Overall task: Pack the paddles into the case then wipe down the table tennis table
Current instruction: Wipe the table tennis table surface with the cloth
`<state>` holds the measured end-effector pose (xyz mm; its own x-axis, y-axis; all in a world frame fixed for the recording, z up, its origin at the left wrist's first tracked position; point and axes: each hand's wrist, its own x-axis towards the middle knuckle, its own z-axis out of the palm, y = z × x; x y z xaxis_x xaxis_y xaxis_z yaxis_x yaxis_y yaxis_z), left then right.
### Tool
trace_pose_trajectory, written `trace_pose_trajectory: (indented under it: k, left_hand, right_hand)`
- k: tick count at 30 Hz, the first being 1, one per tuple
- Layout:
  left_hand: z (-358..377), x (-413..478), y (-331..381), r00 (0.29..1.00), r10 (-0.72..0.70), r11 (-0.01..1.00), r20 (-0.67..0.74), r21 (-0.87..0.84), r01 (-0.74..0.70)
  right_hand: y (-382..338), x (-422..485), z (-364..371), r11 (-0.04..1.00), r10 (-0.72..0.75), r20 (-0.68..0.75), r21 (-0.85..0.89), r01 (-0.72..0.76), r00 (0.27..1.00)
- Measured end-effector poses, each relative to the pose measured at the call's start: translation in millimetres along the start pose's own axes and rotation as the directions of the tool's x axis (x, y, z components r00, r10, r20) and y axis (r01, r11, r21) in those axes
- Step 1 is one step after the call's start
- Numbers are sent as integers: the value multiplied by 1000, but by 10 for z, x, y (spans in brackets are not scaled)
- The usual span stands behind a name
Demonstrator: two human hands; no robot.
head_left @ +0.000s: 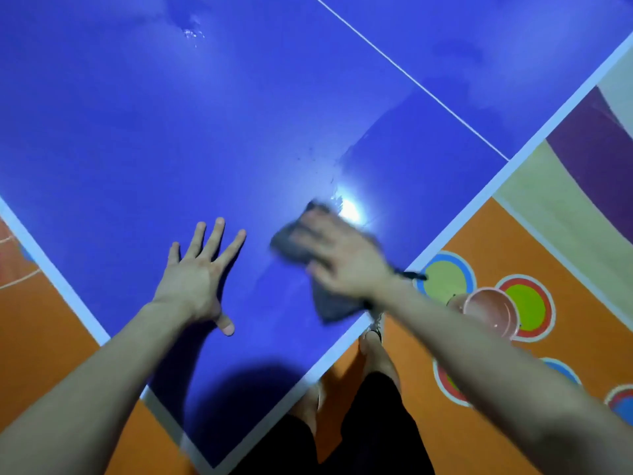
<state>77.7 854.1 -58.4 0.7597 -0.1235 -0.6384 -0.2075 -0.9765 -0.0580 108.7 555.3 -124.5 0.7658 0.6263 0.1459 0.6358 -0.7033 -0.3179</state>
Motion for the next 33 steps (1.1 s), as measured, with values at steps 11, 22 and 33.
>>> trace_pose_trajectory:
  k: [11,22,33]
  left_hand:
    - [41,14,-66,999,14,1000,-34,1,-14]
    - [11,24,-41,1000,-1,1000,-28,5,2]
    - [-26,4,-12,1000,-25,1000,2,2,25]
  right_hand:
    - [-863,148,250,924,373,17,-95,-370,928]
    - [1137,914,-281,727,657,-89,-186,-660,749]
    - [-652,182,239,996,13,191,-86,3,981]
